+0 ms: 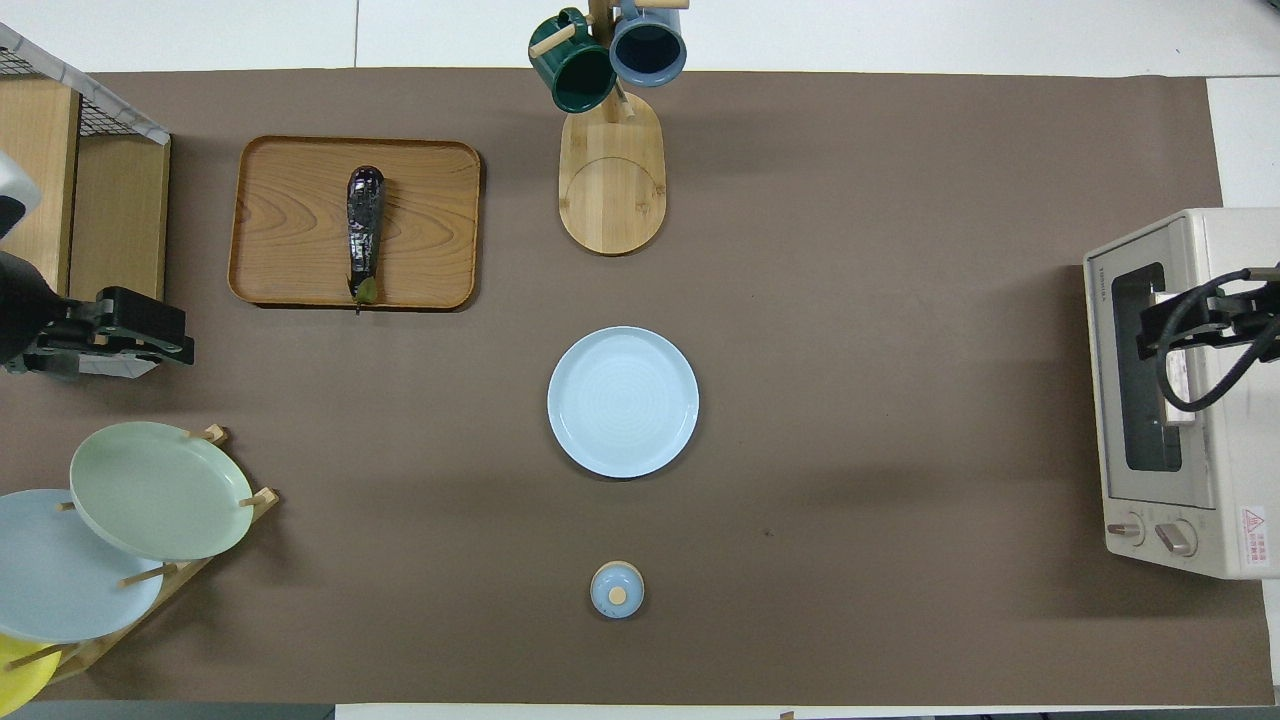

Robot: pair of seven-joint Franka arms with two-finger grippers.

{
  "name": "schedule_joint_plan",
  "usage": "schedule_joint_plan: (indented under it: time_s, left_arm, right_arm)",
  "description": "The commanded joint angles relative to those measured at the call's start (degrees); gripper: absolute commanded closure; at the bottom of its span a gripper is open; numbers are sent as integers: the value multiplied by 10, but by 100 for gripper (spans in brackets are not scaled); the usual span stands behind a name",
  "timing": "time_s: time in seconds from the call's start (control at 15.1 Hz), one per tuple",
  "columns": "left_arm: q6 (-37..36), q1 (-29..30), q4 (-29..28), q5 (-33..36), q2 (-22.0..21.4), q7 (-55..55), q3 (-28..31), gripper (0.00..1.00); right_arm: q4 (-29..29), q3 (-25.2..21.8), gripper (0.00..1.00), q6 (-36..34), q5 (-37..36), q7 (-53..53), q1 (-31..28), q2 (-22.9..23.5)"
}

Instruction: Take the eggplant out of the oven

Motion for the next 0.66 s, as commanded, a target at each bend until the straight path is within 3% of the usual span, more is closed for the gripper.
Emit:
schedule_joint_plan:
  time_s: [0.0, 0.59]
  left_arm:
    - [-7, 10, 6, 7, 3, 13, -10, 0]
    - [0, 14, 3, 3, 3, 15, -10, 0]
  right_arm:
    - [-8, -1, 0, 8, 13, -1, -4, -9]
    - [-8, -1, 0, 8, 13, -1, -4, -9]
